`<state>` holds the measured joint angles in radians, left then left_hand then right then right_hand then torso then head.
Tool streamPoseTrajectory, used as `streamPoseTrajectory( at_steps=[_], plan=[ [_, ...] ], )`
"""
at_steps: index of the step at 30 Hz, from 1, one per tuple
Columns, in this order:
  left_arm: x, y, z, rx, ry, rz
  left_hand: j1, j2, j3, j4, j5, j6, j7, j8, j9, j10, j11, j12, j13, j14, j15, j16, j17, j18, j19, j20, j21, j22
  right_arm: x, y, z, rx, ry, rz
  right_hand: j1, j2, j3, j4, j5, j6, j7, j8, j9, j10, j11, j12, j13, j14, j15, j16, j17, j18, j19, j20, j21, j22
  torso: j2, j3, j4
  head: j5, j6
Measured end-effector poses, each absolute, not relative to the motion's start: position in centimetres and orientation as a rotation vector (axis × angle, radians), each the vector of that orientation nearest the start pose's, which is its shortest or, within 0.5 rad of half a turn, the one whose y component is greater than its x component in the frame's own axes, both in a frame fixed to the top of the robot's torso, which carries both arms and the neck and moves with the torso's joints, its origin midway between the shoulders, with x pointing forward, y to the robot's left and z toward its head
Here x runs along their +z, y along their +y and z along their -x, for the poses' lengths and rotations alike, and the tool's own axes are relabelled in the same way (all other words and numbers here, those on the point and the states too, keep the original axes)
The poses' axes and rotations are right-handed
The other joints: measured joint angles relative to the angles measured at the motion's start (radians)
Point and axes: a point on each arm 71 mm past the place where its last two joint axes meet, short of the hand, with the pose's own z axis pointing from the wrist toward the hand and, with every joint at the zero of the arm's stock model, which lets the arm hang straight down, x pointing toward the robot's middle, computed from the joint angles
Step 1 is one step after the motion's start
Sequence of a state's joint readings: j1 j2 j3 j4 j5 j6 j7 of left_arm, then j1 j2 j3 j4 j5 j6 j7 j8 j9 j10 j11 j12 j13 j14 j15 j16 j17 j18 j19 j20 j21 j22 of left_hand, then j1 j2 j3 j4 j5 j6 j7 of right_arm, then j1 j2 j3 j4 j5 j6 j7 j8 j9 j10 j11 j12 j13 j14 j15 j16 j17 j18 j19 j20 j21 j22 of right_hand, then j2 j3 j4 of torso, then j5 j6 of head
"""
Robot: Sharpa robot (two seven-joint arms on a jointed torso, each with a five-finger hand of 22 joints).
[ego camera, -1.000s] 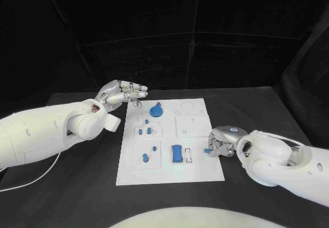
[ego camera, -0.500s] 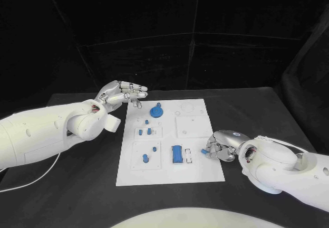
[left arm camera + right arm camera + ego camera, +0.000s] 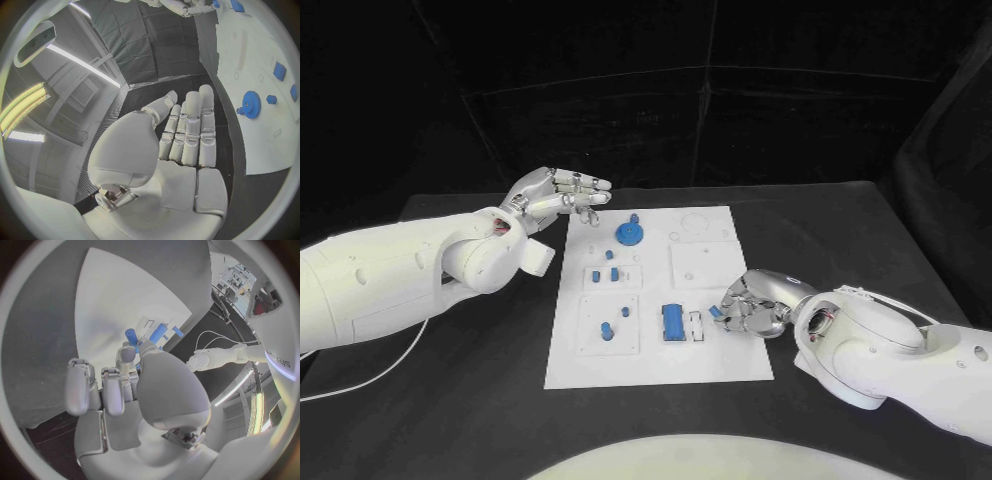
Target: Assemble the parts on the task board
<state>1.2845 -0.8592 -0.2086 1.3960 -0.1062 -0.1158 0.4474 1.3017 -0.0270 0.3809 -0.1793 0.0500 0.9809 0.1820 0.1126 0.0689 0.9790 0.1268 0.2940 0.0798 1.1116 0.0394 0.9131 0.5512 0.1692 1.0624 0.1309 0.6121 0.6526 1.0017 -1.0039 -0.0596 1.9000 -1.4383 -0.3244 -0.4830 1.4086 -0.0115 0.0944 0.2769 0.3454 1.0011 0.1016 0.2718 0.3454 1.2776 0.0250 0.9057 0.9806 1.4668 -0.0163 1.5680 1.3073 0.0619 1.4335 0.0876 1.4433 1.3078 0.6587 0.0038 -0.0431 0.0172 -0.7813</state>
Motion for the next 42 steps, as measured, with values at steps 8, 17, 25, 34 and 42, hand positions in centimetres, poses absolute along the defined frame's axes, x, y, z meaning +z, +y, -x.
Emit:
streamPoseTrajectory(
  at_steps=[8,17,25,34,42],
  plan=[
    [-19.9,24.7,-50.0,-1.525,1.558,0.915,0.0,0.0,0.0,0.0,0.0,0.0,0.0,0.0,0.0,0.0,0.0,0.0,0.0,0.0,0.0,0.0,0.0,0.0,0.0,0.0,0.0,0.0,-24.8,-17.5,-37.3,0.595,1.994,-0.113,-0.044,-0.022,0.003,0.004,0.043,0.028,-0.008,0.0,0.003,0.012,-0.005,0.012,0.011,0.0,0.0,0.0,0.0,0.0,0.004,-0.004,0.005,0.0,0.0,0.0,0.0015,0.002,-0.001],
    [-19.9,24.7,-50.0,-1.526,1.559,0.915,0.0,0.0,0.0,0.0,0.0,0.0,0.0,0.0,0.0,0.0,0.0,0.0,0.0,0.0,0.0,0.0,-0.002,0.0,0.0,0.0,0.0,-0.001,-25.4,-16.8,-37.6,0.583,2.03,-0.129,-0.092,-0.015,-0.009,0.007,0.073,0.049,-0.019,0.001,0.017,0.029,-0.014,0.012,0.016,0.0,-0.015,0.0,0.0,0.0,0.013,-0.013,0.005,0.0,0.0,-0.0002,0.0016,0.003,-0.004],
    [-19.9,24.7,-50.0,-1.526,1.559,0.915,0.0,0.0,0.0,0.0,0.0,0.0,0.0,0.0,0.0,0.0,0.0,0.0,0.0,0.0,0.0,0.0,-0.002,0.0,0.0,0.0,0.0,-0.001,-25.8,-16.7,-37.8,0.547,2.062,-0.126,-0.112,-0.019,-0.019,0.008,0.074,0.061,-0.024,0.007,0.023,0.034,-0.02,0.022,0.028,0.0,-0.022,0.0,0.0,0.0,0.013,-0.013,0.005,0.0,0.0,-0.0002,0.0008,0.004,-0.005],
    [-19.9,24.7,-50.0,-1.526,1.559,0.915,0.0,0.0,0.0,0.0,0.0,0.0,0.0,0.0,0.0,0.0,0.0,0.0,-0.001,0.0,0.0,0.0,-0.003,0.0,0.0,0.0,0.0,-0.001,-25.9,-16.1,-37.9,0.528,2.068,-0.106,-0.119,-0.012,-0.026,0.007,0.082,0.065,-0.028,0.01,0.027,0.034,-0.02,0.023,0.03,0.0,-0.022,0.0,0.0,0.0,0.013,-0.013,0.005,0.0,-0.001,0.0001,-0.0003,0.008,-0.005],
    [-19.9,24.7,-50.0,-1.526,1.559,0.915,0.0,0.0,0.0,0.0,0.0,0.0,0.0,0.0,0.0,0.0,0.0,0.0,-0.001,0.0,0.0,0.0,-0.003,0.0,0.0,0.0,0.0,-0.001,-25.8,-15.7,-37.9,0.529,2.066,-0.088,-0.119,-0.012,-0.026,0.007,0.082,0.065,-0.028,0.01,0.027,0.035,-0.02,0.023,0.032,0.0,-0.022,0.0,0.0,0.0,0.013,-0.013,0.005,0.0,0.0,0.0002,-0.0003,0.01,-0.007]
  ],
)
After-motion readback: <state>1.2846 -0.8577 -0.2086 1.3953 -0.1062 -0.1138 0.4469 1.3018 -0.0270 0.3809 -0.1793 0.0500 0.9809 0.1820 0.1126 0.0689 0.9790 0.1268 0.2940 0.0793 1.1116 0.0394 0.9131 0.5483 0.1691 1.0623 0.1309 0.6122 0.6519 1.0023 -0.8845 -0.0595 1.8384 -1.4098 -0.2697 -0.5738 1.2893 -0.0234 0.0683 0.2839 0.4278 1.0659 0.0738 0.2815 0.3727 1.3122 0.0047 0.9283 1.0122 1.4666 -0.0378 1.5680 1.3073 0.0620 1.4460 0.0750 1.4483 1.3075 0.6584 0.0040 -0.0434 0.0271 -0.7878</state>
